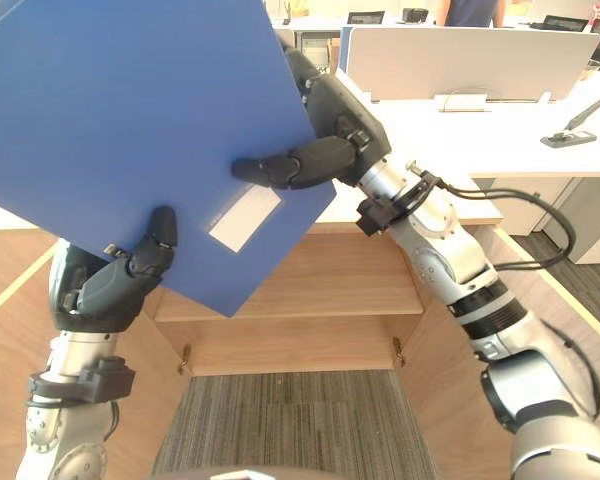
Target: Walk over to the cabinet, pick up the folder, carry it to the office cabinet, place the folder inside the office cabinet, then close the office cabinet door
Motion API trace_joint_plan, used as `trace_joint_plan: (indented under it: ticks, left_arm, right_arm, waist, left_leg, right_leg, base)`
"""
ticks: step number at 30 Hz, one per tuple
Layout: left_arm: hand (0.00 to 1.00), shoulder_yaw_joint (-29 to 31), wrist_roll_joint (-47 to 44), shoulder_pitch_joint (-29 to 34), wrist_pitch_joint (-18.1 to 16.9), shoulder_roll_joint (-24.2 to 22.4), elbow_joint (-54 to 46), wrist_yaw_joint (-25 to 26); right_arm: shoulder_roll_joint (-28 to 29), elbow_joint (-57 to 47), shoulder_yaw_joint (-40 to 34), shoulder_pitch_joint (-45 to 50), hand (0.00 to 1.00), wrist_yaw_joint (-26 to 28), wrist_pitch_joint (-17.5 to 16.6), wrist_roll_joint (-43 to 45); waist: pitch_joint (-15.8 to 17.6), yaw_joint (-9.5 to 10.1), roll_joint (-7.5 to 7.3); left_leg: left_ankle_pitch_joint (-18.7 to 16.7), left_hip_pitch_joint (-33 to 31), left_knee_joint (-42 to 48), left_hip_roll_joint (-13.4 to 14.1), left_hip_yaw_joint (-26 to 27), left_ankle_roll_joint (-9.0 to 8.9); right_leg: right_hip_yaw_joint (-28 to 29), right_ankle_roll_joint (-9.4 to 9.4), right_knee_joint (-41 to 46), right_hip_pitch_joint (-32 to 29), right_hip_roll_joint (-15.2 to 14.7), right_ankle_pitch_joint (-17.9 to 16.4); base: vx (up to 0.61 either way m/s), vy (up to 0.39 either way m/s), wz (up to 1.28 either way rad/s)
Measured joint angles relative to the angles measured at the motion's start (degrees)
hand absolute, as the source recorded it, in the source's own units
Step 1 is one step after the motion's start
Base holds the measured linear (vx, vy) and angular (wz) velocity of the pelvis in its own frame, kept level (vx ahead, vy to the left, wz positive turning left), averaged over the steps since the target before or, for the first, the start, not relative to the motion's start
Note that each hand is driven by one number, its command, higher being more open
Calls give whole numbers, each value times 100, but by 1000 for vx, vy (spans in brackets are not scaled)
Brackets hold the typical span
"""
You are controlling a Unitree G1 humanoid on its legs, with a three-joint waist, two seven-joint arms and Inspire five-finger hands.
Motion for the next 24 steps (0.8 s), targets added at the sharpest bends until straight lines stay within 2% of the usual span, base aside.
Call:
trace_joint_plan:
  ticks: [1,7,9,10,12,16,19,24]
  left_arm:
    - [0,-5,-4,11,-18,19,0,31]
    - [0,-71,-107,77,-153,388,60,81]
    - [0,-134,-115,79,-239,504,180,100]
    - [100,-186,-115,79,-321,566,255,133]
    - [100,-256,-114,79,-461,708,437,146]
    - [100,-539,-106,58,-497,926,893,144]
    - [100,-1004,-105,37,-303,1205,1639,-71]
    - [100,-1962,-283,-217,403,1282,3123,-784]
  right_arm:
    - [-136,2,179,-121,0,8,9,54]
    - [-1034,5,1454,-919,0,287,105,430]
    - [-1227,0,1595,-955,0,497,108,544]
    - [-1337,-14,1650,-955,0,636,109,627]
    - [-1447,-19,1696,-954,0,782,115,627]
    - [-1542,-26,1712,-951,0,785,136,466]
    - [-1543,-177,1831,-924,0,828,175,100]
    - [-1314,-487,1892,-685,0,822,211,-512]
  waist:
    - [-6,6,7]
    - [-118,62,42]
    - [-173,99,42]
    - [-187,115,44]
    - [-209,128,49]
    - [-243,132,79]
    - [-322,124,115]
    - [-345,63,101]
  left_leg:
    - [29,5,-45,-1,-3,-3]
    - [48,12,-119,2,-15,-8]
    - [49,10,-132,5,-21,-10]
    - [49,10,-137,4,-21,-10]
    - [51,13,-142,5,-21,-12]
    - [57,11,-151,2,-15,-22]
    - [77,-10,-189,10,28,-43]
    - [88,-2,-221,14,87,-44]
  right_leg:
    - [-5,1,-1,-13,0,1]
    - [-24,1,-28,-19,7,1]
    - [-31,1,-34,-19,10,1]
    - [-32,1,-34,-20,10,1]
    - [-31,1,-34,-22,10,0]
    - [-26,1,-30,-33,6,1]
    - [18,1,-6,-115,11,1]
    - [78,1,14,-163,16,1]
  base:
    - [0,0,0]
    - [0,0,0]
    - [0,0,0]
    - [0,0,0]
    - [0,0,0]
    - [-8,4,-1]
    - [-22,13,-8]
    - [-12,16,-7]
